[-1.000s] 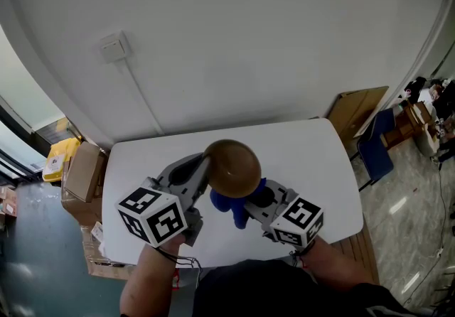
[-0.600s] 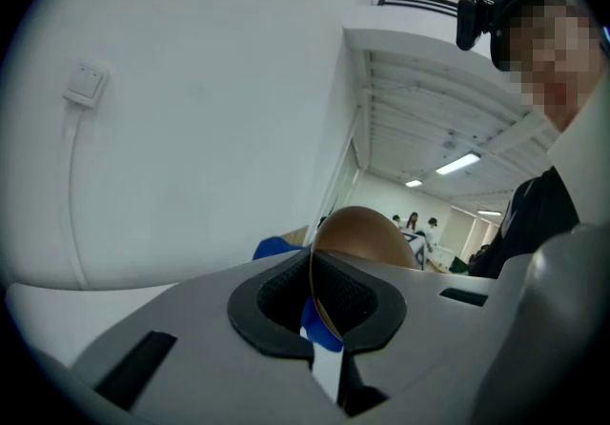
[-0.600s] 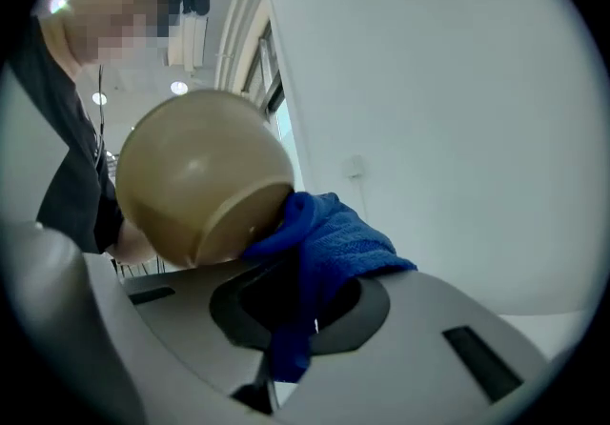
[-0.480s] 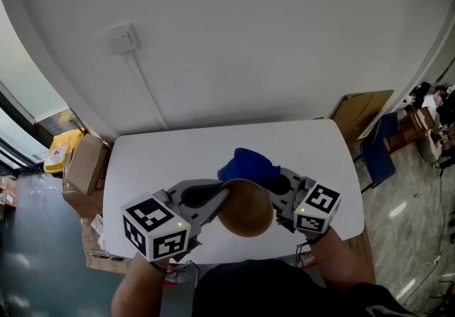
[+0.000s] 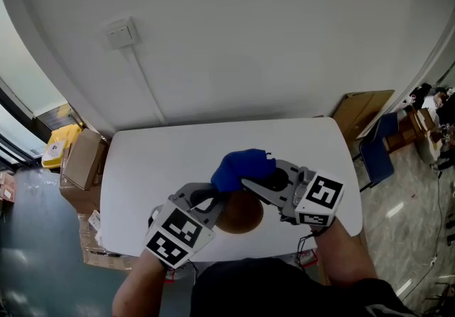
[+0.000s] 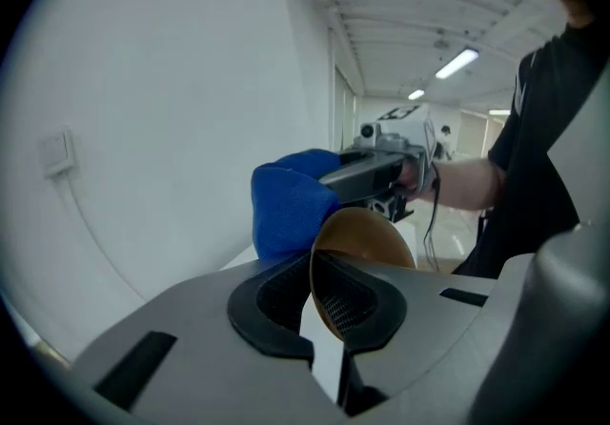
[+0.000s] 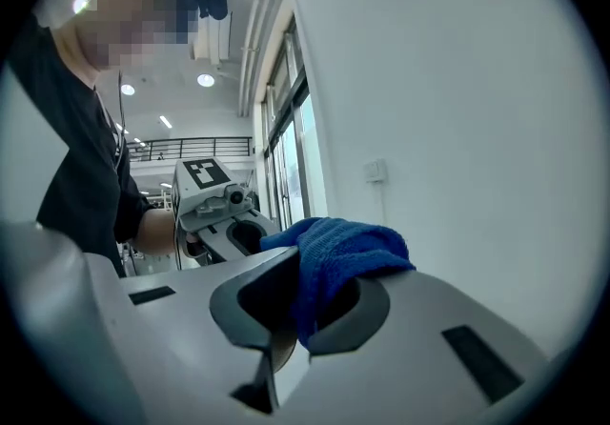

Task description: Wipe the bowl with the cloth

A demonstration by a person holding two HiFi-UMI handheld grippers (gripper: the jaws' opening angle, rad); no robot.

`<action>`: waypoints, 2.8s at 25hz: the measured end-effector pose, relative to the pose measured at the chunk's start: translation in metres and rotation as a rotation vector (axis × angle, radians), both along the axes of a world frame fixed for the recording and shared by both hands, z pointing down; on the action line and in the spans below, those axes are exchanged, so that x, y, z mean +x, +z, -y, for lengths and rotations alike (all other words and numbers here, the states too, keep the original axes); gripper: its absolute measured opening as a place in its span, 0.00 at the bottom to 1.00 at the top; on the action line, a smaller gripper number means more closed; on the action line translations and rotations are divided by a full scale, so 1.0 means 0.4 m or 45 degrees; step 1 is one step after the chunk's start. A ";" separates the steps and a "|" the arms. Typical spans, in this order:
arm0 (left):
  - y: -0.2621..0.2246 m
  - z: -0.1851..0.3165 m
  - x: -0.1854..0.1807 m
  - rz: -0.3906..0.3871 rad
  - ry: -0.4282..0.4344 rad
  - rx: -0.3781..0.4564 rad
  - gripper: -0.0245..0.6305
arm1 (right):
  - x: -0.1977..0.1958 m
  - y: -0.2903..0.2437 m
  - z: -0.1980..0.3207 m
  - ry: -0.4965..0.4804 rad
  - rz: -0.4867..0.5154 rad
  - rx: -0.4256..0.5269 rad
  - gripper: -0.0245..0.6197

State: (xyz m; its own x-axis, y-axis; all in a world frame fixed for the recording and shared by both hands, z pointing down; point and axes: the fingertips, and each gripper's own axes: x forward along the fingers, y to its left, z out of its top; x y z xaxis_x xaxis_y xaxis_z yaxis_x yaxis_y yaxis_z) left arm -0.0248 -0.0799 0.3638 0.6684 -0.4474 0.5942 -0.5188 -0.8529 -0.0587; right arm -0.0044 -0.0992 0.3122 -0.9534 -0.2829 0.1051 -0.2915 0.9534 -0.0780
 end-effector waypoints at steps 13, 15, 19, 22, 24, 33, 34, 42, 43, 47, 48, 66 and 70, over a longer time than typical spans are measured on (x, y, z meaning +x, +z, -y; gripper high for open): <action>0.026 0.028 -0.013 0.184 0.015 0.160 0.07 | 0.009 0.111 0.026 -0.065 -0.210 -0.348 0.08; 0.012 0.035 -0.019 0.097 0.002 0.126 0.07 | 0.023 0.120 0.028 -0.050 -0.199 -0.361 0.08; -0.008 0.057 -0.033 0.009 -0.027 0.098 0.07 | 0.038 0.119 0.025 -0.040 -0.153 -0.351 0.08; -0.017 0.084 -0.053 -0.054 -0.086 0.071 0.07 | 0.046 0.120 0.028 -0.024 -0.135 -0.349 0.08; -0.023 0.102 -0.067 -0.104 -0.141 0.047 0.07 | 0.053 0.121 0.026 -0.012 -0.124 -0.348 0.08; -0.069 0.179 -0.115 -0.332 -0.331 -0.004 0.07 | 0.049 0.141 -0.002 -0.011 -0.092 -0.366 0.08; -0.077 0.187 -0.117 -0.368 -0.347 -0.010 0.07 | 0.042 0.144 -0.010 -0.024 -0.085 -0.370 0.08; -0.116 0.234 -0.098 -0.567 -0.463 -0.006 0.07 | -0.063 0.135 -0.067 -0.108 0.034 -0.325 0.08; -0.115 0.238 -0.095 -0.566 -0.477 0.008 0.07 | -0.077 0.131 -0.073 -0.114 0.046 -0.308 0.08; -0.123 0.236 -0.086 -0.576 -0.470 0.015 0.07 | -0.091 0.129 -0.076 -0.088 0.044 -0.268 0.08; -0.128 0.228 -0.086 -0.594 -0.448 -0.008 0.07 | -0.079 0.132 -0.067 -0.060 0.045 -0.277 0.08; -0.017 0.096 -0.042 0.056 -0.058 0.114 0.07 | 0.075 -0.013 0.054 0.114 0.134 -0.143 0.08; 0.009 0.075 -0.022 0.340 0.020 0.324 0.07 | 0.029 0.011 0.043 0.045 -0.012 -0.172 0.08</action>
State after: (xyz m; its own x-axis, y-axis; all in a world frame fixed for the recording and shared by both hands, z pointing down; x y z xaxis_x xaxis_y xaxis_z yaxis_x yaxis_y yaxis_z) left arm -0.0336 -0.1097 0.3672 0.5127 -0.5942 0.6197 -0.4435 -0.8014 -0.4014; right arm 0.0072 -0.1164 0.3167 -0.9419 -0.2988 0.1531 -0.3258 0.9236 -0.2021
